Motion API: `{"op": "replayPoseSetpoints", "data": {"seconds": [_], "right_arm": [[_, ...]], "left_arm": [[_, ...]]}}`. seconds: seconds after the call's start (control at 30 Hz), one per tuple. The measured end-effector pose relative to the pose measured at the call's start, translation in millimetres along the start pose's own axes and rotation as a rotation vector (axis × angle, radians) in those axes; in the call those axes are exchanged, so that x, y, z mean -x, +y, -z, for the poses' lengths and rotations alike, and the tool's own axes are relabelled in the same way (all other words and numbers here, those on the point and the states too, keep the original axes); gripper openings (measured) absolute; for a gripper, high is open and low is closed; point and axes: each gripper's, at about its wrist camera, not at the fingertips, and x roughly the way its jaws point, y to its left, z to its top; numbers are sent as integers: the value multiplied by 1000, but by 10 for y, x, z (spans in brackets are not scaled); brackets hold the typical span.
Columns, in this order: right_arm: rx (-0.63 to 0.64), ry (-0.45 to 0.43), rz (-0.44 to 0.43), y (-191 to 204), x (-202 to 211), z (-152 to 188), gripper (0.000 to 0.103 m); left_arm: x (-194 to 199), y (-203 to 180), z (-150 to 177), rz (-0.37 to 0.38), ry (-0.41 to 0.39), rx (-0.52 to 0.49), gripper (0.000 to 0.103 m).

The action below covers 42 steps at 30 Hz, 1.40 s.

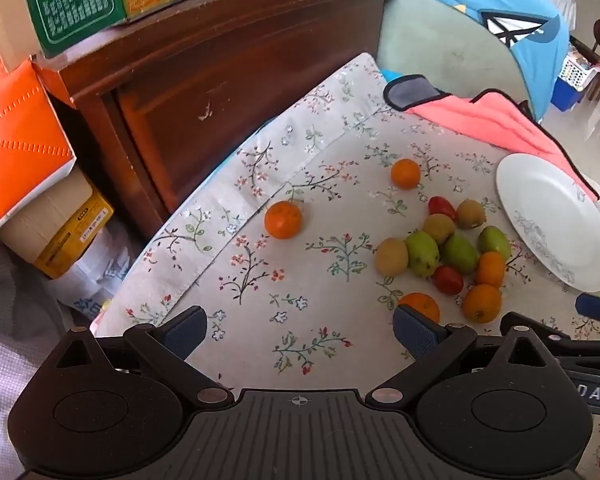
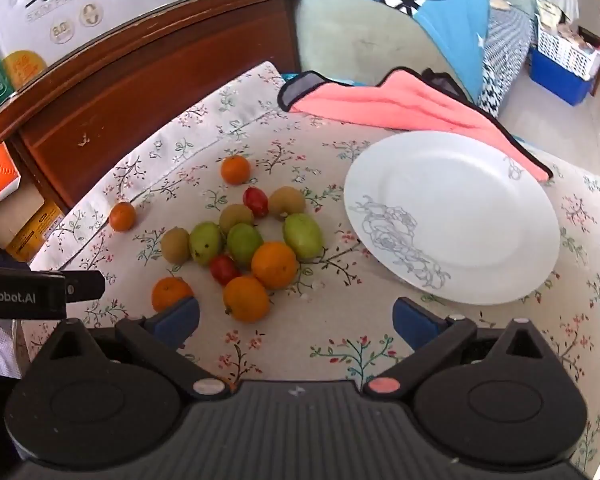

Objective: Organize fruits

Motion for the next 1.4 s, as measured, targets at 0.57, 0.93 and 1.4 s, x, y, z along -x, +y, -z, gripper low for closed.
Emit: {"op": "replayPoseSetpoints", "data": {"seconds": [0.57,0.93,1.4], "right_arm": [[-72,78,102,23,122,-23,102],[-40,103,159,46,90,-41,102],[-7,126,175,97,62,-31,102]], "left_arm": [[-47,-174,87,-47,78,-46,100],[-104,-272,119,-65,91,-76,100],[-118,-290,118,-96,84,-88,100]]}}
